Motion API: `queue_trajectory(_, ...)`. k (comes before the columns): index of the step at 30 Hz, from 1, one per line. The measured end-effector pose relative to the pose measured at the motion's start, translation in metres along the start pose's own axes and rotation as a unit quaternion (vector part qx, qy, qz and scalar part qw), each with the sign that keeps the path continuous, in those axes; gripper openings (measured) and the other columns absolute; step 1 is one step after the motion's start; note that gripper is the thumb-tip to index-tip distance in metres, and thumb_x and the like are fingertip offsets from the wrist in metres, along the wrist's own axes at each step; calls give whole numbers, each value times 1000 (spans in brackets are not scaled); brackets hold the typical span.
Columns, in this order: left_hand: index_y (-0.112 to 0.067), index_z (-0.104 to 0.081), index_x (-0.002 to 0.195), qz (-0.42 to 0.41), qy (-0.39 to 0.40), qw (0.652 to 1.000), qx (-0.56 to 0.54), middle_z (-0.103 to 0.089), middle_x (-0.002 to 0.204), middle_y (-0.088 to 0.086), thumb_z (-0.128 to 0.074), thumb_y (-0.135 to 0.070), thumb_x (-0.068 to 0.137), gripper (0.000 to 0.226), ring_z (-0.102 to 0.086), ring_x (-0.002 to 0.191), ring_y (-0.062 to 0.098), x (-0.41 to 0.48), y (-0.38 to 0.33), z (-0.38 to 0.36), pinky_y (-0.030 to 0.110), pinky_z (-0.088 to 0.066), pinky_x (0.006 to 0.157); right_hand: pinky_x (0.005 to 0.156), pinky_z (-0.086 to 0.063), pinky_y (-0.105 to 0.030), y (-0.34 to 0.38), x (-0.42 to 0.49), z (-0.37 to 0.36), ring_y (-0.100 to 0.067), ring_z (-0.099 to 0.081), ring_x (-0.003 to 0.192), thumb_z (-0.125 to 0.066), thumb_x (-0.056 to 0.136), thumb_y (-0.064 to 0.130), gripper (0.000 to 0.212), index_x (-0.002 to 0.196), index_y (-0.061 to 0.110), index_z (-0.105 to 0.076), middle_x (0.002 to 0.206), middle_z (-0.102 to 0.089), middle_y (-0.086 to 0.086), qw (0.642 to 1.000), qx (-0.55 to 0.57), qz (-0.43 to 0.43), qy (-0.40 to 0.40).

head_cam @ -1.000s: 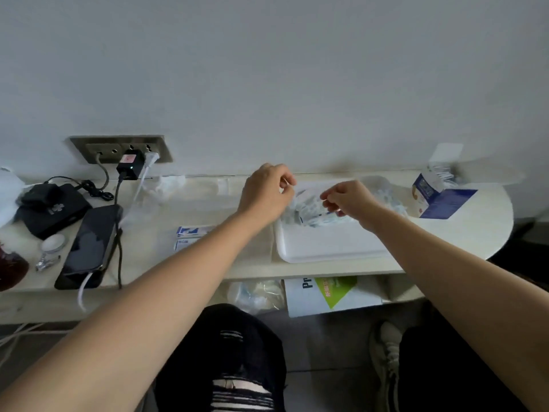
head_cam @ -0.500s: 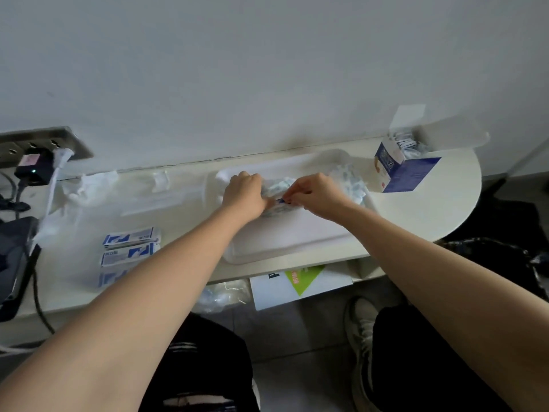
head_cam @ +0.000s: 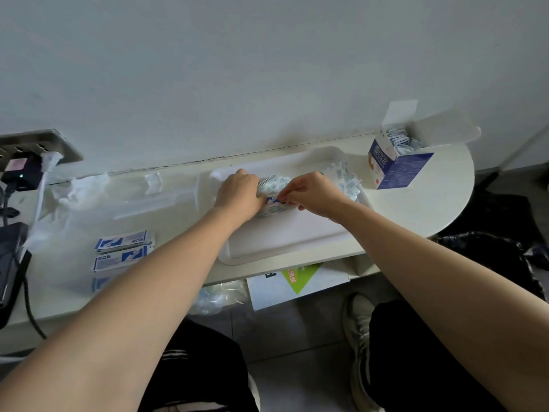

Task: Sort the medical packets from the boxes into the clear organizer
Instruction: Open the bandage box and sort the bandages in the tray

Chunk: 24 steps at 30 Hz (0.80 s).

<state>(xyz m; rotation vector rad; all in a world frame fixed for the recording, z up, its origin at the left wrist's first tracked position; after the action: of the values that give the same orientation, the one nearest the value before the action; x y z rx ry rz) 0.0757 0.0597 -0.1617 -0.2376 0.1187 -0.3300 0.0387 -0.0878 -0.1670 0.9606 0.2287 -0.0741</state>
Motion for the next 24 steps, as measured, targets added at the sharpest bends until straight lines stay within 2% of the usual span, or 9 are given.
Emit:
queue_trajectory(3,-9,-65,92,6,-23,1000,-10,-49,88,11,-46,-10,89,20,-55,89,35,1,5,3,31,-36,67,78,-58,-38,-1,1,-1,-28,-69,85,-61,81,10,20,79,23,-77,84,-75,-1,1000,2,-4,3)
queue_trajectory(8,-6,-62,83,59,-149,987,-21,-54,75,13,-42,-9,92,22,-47,72,33,-1,9,28,35,-31,60,65,-53,-26,1,0,2,-19,-66,78,-57,90,14,18,95,12,-74,90,-74,-3,999,41,-12,14)
queue_trajectory(10,-8,-63,83,9,-177,983,-35,-54,67,10,-43,-10,93,23,-48,68,32,-4,-2,36,37,-38,59,63,-49,-24,3,-1,3,-16,-64,74,-52,96,33,31,106,7,-65,93,-74,-8,987,152,-41,25)
queue_trajectory(12,-16,-72,100,-72,-181,979,-55,-63,74,9,-48,-15,95,25,-57,74,32,-8,-18,37,38,-48,66,60,-48,-24,4,-3,6,-16,-64,70,-48,94,52,47,107,9,-61,92,-73,-11,962,259,-84,32)
queue_trajectory(13,-18,-72,107,-105,-176,977,-62,-65,78,10,-50,-17,95,25,-58,78,32,-11,-26,35,39,-49,69,58,-47,-23,4,-4,7,-16,-63,67,-49,93,53,45,104,10,-61,89,-73,-11,953,287,-96,26)
queue_trajectory(15,-20,-71,112,-150,-156,974,-67,-62,79,11,-52,-17,95,26,-58,79,34,-15,-41,28,39,-47,68,55,-45,-20,2,-5,15,-14,-59,61,-57,94,36,28,93,9,-64,79,-70,-9,953,288,-94,-9)
queue_trajectory(17,-22,-68,119,-170,-130,973,-81,-61,85,12,-53,-15,94,30,-58,82,35,-15,-54,22,39,-46,70,54,-45,-19,-4,-9,28,-12,-58,61,-61,92,18,13,91,5,-63,76,-68,-7,957,273,-86,-49)
queue_trajectory(21,-21,-55,134,-169,-55,977,-120,-56,110,10,-56,-13,92,43,-57,100,30,-11,-76,12,33,-43,81,55,-50,-19,-22,-19,52,-14,-63,64,-62,86,5,17,104,5,-60,78,-67,-8,950,282,-116,-68)
queue_trajectory(24,-18,-39,143,-151,6,982,-110,-47,132,9,-60,-21,89,58,-48,121,26,-5,-93,0,32,-39,96,50,-49,-16,-36,-30,76,-13,-61,61,-63,83,2,12,92,8,-60,73,-64,-7,961,220,-129,-105)
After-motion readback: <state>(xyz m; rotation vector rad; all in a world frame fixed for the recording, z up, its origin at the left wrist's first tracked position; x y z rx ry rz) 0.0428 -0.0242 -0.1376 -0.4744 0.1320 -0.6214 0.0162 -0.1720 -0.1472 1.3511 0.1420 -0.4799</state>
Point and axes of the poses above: each hand's wrist, its own x-axis towards the middle knuckle, its own z-axis out of the back of the hand, y = z × x, the point moved 6 cm from there along x, towards the middle knuckle
